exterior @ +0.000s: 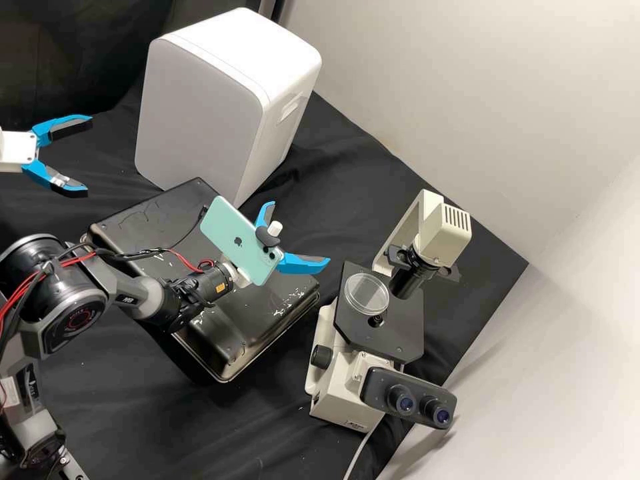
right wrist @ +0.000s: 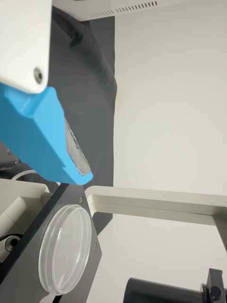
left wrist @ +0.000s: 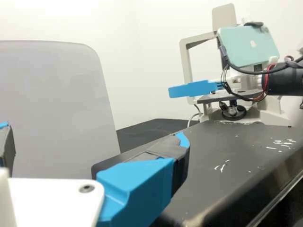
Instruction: Place the petri dish on the bench
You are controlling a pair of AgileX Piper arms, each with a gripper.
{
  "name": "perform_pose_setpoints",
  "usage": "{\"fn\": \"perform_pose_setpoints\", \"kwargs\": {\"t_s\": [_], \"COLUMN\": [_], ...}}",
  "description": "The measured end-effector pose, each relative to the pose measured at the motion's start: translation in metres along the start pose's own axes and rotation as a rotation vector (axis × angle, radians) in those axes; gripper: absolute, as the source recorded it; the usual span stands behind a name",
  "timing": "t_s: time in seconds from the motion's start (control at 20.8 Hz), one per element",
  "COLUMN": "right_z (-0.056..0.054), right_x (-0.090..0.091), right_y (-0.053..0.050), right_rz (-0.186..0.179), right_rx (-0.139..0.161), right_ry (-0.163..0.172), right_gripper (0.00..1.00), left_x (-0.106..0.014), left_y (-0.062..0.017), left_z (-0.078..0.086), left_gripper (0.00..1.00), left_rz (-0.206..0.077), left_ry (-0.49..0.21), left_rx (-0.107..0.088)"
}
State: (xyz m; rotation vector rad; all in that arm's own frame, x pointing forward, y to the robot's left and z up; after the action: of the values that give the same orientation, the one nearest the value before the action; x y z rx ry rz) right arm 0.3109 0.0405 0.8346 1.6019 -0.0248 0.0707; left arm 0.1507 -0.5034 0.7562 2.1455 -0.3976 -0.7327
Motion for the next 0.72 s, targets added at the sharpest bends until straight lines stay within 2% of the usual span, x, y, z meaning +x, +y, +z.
{"fn": "perform_pose_setpoints", "kwargs": {"t_s": [0.43,0.72], "right_z": [0.001,0.022], "right_x": [0.000,-0.010], "right_y": [0.001,0.017], "right_rz": [0.004,0.081], "right_rx": [-0.001,-0.007], "right_ry": [-0.001,-0.045], "right_gripper": [1.00,1.00], "left_x": [0.000,0.002], "left_y": [-0.0001,-0.0032], "left_z": [0.002,0.005], "left_gripper": [1.00,1.00], "left_rz": [0.000,-0.016], "left_ry": [-0.015,-0.033], "left_rx": [-0.001,-0.003]}}
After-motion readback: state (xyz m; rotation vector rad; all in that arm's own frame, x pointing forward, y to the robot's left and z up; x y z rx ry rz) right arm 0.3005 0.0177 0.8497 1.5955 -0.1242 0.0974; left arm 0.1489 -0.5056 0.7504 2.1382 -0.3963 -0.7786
